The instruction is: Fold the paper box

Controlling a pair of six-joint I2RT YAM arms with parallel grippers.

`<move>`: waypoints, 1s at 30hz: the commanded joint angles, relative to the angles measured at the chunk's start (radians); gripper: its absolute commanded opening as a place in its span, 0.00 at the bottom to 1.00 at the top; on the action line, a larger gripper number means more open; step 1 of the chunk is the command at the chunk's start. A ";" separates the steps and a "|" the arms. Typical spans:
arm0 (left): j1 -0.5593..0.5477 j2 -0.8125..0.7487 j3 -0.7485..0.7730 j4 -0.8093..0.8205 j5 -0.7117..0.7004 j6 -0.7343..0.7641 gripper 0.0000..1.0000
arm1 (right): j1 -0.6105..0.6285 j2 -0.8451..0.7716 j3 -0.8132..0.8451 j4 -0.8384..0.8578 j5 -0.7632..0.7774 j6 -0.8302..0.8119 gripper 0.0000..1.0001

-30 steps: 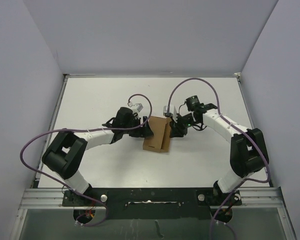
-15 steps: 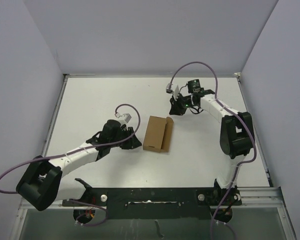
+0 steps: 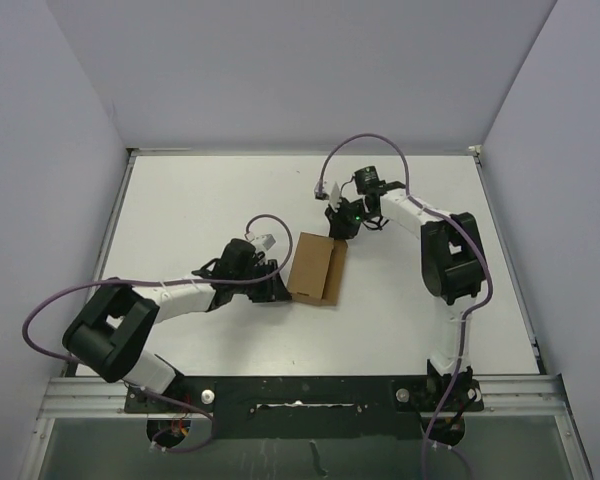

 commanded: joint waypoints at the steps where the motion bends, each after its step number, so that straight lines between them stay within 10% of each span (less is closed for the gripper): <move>1: 0.020 0.063 0.092 0.077 0.027 0.029 0.29 | 0.003 -0.099 -0.070 -0.014 -0.029 -0.074 0.00; 30: 0.145 0.513 0.692 -0.178 0.148 0.238 0.35 | 0.138 -0.420 -0.497 -0.210 -0.124 -0.294 0.00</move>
